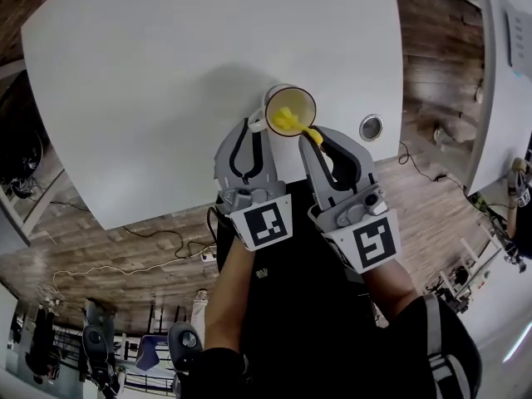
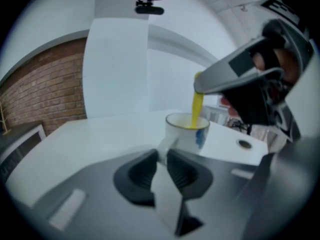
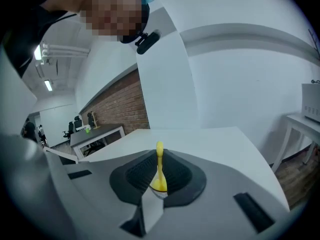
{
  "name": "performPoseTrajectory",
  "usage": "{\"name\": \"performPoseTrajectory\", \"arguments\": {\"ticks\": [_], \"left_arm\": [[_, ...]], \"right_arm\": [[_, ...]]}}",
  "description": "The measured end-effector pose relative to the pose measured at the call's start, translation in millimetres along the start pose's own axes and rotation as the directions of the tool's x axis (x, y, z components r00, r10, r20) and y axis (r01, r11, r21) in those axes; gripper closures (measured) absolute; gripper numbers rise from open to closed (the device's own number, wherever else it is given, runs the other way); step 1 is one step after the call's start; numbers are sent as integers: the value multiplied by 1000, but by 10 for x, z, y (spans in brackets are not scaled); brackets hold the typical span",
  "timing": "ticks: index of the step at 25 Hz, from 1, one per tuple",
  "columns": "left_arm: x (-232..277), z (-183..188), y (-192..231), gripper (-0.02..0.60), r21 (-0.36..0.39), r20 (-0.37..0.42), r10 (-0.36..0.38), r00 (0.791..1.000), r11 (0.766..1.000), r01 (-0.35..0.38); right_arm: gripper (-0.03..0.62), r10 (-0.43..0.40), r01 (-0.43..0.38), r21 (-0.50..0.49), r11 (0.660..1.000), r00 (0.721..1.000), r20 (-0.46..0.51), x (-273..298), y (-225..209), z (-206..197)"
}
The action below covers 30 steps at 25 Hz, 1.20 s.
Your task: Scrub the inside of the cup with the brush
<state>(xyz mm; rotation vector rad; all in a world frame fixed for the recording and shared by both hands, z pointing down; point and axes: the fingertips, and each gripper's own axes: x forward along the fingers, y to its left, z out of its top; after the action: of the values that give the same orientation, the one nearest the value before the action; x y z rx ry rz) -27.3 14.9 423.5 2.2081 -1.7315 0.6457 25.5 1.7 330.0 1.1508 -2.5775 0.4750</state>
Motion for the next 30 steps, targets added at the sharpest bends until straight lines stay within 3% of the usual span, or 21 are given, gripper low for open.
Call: {"name": "performPoseTrajectory", "arguments": {"ticks": [11,22,30], "left_arm": [[23,6,11,520,1,0,5,1000,1000,-5],[-5,-1,1,520,-1,-13,7,1000,1000,-7],[-15,-18,-11,520,-1,-13,8,1000,1000,-8]], "right_arm": [[562,-30,28,-16,999,993,-114,183,0,-202],[562,3,-2,12,1000,999,-47,-77,86,164],[562,5,-5,-6,1000,999,-54,-47,134,96]]}}
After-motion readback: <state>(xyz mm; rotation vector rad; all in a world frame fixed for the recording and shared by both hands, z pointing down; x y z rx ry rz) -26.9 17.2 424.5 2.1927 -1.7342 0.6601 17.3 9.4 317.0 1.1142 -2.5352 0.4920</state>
